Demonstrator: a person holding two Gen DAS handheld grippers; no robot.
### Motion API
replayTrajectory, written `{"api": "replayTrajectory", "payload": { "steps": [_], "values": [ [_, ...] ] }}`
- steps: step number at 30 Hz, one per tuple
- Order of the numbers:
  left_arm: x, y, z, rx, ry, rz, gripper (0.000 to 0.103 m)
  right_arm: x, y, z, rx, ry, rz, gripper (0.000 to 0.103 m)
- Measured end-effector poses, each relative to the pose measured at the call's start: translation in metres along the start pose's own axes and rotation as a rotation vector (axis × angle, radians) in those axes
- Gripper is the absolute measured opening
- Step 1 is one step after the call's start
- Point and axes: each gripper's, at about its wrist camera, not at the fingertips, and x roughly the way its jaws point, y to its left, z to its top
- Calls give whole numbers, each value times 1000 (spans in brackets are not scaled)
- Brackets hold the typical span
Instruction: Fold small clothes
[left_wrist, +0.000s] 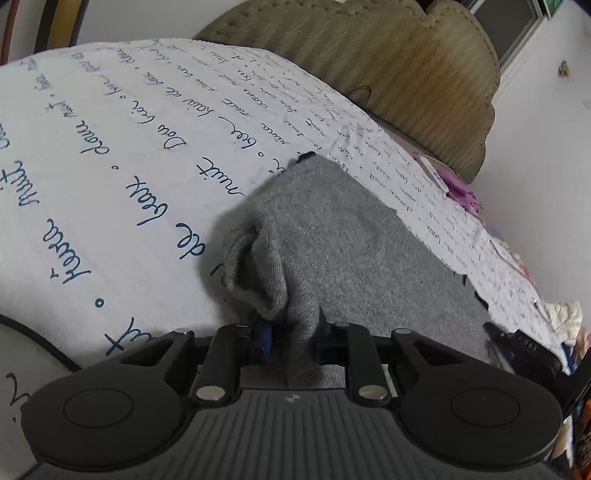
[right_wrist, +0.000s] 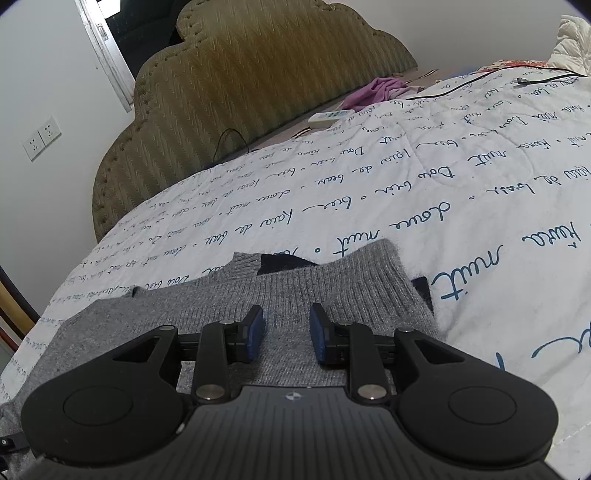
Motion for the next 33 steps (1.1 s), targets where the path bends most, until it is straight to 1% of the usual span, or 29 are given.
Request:
{"api": "replayTrajectory", "payload": {
  "steps": [3, 4, 6, 7, 12, 15, 19, 23, 25, 26, 27, 28, 29, 30, 31, 32, 33],
  "values": [
    [0, -3, -1, 38, -7, 11, 19, 0, 0, 0, 1, 0, 0, 33],
    [-1, -5, -1, 56, -7, 16, 14, 0, 0, 0, 0, 0, -1, 33],
    [-2, -7, -1, 80, -13, 15, 11, 0, 0, 0, -1, 0, -2, 33],
    [-3, -6, 0, 72, -16, 11, 7, 0, 1, 0, -3, 0, -3, 33],
    [-4, 0, 1, 48, -12, -8, 6, 0, 3, -1, -9, 0, -9, 33],
    [-3, 9, 1, -3, 7, -35, 7, 0, 3, -1, -11, 1, -10, 33],
    [-2, 25, 8, -127, 39, -90, 9, 1, 4, -1, -24, 6, -20, 33],
    [1, 37, 10, -187, 53, -127, 9, 2, 9, 0, -49, 10, -38, 33],
    [1, 40, 10, -210, 59, -144, 9, 2, 15, 3, -80, 27, -64, 37],
    [0, 41, 10, -215, 61, -153, 10, 1, 21, 7, -88, 43, -87, 44],
    [0, 41, 10, -218, 64, -158, 10, -2, 27, 12, -72, 55, -108, 56],
    [0, 41, 10, -225, 70, -159, 12, -7, 35, 18, -46, 52, -123, 57],
    [-1, 41, 10, -234, 72, -165, 14, -13, 45, 23, -35, 38, -115, 60],
    [-1, 41, 10, -239, 73, -173, 20, -19, 58, 27, -50, 19, -86, 65],
    [-3, 41, 11, -240, 75, -180, 32, -24, 74, 31, -86, 7, -53, 69],
    [-4, 40, 11, -241, 74, -191, 40, -27, 92, 34, -132, 3, -23, 75],
    [-7, 40, 12, -243, 61, -204, 57, -28, 111, 37, -180, 7, 6, 81]
  ]
}}
